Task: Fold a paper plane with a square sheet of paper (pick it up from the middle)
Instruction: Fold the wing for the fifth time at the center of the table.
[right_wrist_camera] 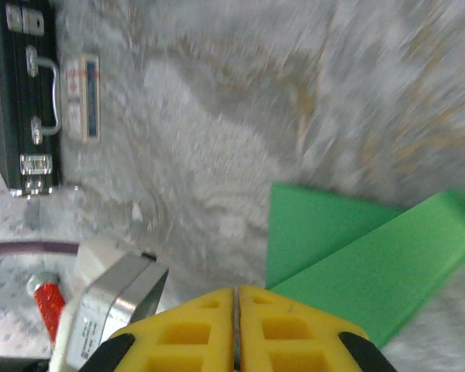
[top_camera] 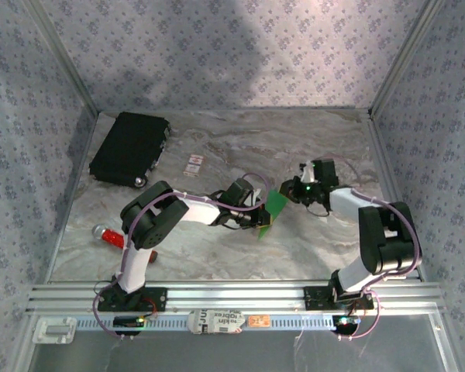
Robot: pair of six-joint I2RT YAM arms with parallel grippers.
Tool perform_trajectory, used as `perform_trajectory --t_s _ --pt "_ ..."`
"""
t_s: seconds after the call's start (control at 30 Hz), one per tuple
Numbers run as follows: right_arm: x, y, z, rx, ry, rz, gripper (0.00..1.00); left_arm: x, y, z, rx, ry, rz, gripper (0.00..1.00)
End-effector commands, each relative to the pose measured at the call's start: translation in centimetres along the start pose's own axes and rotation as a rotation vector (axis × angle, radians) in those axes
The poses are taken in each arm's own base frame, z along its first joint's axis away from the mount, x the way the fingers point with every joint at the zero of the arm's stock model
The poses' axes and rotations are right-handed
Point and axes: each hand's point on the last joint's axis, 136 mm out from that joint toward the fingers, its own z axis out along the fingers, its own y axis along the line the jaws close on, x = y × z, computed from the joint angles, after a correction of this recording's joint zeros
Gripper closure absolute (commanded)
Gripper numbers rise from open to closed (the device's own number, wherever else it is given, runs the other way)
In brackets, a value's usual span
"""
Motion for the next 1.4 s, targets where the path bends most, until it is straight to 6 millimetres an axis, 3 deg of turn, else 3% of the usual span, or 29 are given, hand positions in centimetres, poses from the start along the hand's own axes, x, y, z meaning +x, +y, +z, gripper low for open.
perform_trajectory --t_s 0.0,0.2,0.43,0.67,0.97,1.1,1.2,1.37 --pt "2.3 -0.5 1.3 0.001 0.063 0.053 0.91 4.5 6.0 0.7 -0.184 0.121 -0.109 1.0" --pt "4.5 -3.1 2.8 0.045 0.1 0.119 0.93 4.3 5.8 0.7 -0.176 0.119 -0.113 1.0" --pt "5.2 -7.1 2.9 0.181 0.092 0.141 0.95 4.1 4.6 0.2 -0.149 0.113 -0.093 0.99" --pt "5.1 -7.5 2.7 0.193 0.093 0.134 0.96 4.9 3.3 -0.7 -0.137 0.132 -0.054 0.97" --pt "4.9 -7.7 2.5 0.2 0.085 0.134 0.96 8.3 5.7 -2.1 -0.188 0.169 -0.075 0.96" --pt "5.0 -7.8 2.6 0.196 0.089 0.136 0.96 9.1 5.6 -2.7 -0.185 0.174 -0.063 0.95" --pt "5.0 -7.7 2.5 0.194 0.09 0.135 0.96 8.4 4.1 -3.3 -0.163 0.126 -0.012 0.94" --pt "5.2 -7.6 2.6 0.187 0.097 0.131 0.96 5.2 0.8 -4.4 -0.103 0.021 0.025 0.95"
